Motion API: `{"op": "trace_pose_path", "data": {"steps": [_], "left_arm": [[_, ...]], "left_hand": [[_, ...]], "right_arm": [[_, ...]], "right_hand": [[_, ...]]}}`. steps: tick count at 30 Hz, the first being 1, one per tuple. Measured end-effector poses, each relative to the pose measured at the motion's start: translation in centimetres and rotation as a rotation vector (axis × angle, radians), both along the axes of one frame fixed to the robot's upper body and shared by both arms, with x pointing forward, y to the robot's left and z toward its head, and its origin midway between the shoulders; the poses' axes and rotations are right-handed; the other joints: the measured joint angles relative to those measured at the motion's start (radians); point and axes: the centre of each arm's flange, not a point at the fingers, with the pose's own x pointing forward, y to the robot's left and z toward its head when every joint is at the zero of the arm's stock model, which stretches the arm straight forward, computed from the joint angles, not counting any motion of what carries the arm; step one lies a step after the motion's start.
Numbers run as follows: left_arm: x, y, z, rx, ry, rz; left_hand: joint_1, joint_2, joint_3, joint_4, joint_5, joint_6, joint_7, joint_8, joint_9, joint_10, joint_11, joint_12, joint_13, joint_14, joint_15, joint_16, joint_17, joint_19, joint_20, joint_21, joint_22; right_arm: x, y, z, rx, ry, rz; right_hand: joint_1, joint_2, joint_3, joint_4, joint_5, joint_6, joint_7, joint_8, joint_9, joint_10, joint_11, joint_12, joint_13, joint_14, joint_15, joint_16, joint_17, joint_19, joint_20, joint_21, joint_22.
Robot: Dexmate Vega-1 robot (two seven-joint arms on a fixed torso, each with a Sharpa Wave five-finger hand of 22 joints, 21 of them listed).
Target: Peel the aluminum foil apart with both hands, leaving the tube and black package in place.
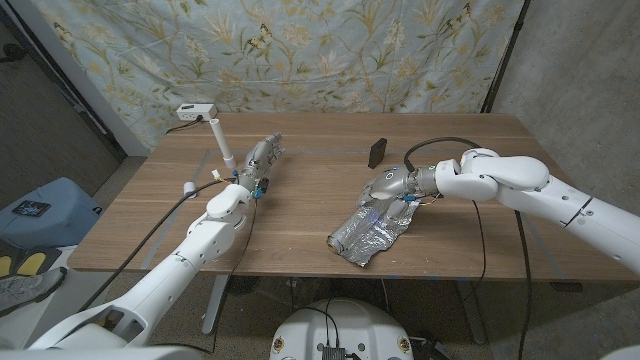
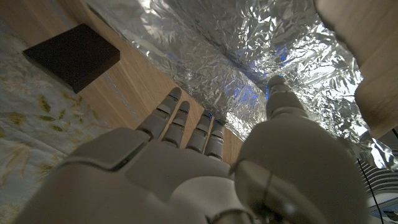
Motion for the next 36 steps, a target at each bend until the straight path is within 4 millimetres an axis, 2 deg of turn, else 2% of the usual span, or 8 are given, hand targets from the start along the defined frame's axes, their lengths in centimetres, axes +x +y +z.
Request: {"op": "trace_pose_path", "data": {"steps": [24,28,36], "left_arm": [[0.8,-0.2,0.2,0.002,0.007,-0.01],[0.8,-0.2,0.2,0.001,0.006,-0.008],[0.7,-0.1,0.1,-0.005,0.006,-0.003]], "left_hand": [[0.0,0.0,0.004,-0.004,0.0,0.0,0.0,0.0,0.0,0.0,0.0,0.0,0.0,0.0,0.0,0.0,0.0,0.0,0.001,0.0,0.0],[0.0,0.0,0.004,-0.004,0.0,0.0,0.0,0.0,0.0,0.0,0.0,0.0,0.0,0.0,0.0,0.0,0.0,0.004,0.004,0.0,0.0],[0.005,0.005,0.004,-0.004,0.0,0.0,0.0,0.0,0.0,0.0,0.0,0.0,0.0,0.006,0.005,0.0,0.0,0.004,0.004,0.0,0.0]], "right_arm": [[0.5,0.2,-1.0,0.001,0.032,-0.016],[0.6,0.3,-1.2,-0.008,0.037,-0.013],[0.5,0.4,-1.4,-0.02,0.039,-0.011]], "right_hand": [[0.026,0.0,0.014,-0.011,0.008,0.0,0.008,-0.001,0.002,0.011,0.018,0.011,0.005,0.04,-0.004,0.017,0.0,0.014,-0.014,0.004,0.0],[0.03,0.004,0.019,-0.006,0.009,0.0,0.008,0.005,0.002,0.014,0.021,0.011,0.005,0.057,-0.003,0.021,0.001,0.017,-0.015,0.004,0.0],[0.04,0.005,0.023,-0.01,0.012,0.01,0.009,0.009,0.002,0.023,0.027,0.018,0.011,0.077,-0.005,0.029,0.005,0.032,-0.017,0.011,0.0]]}}
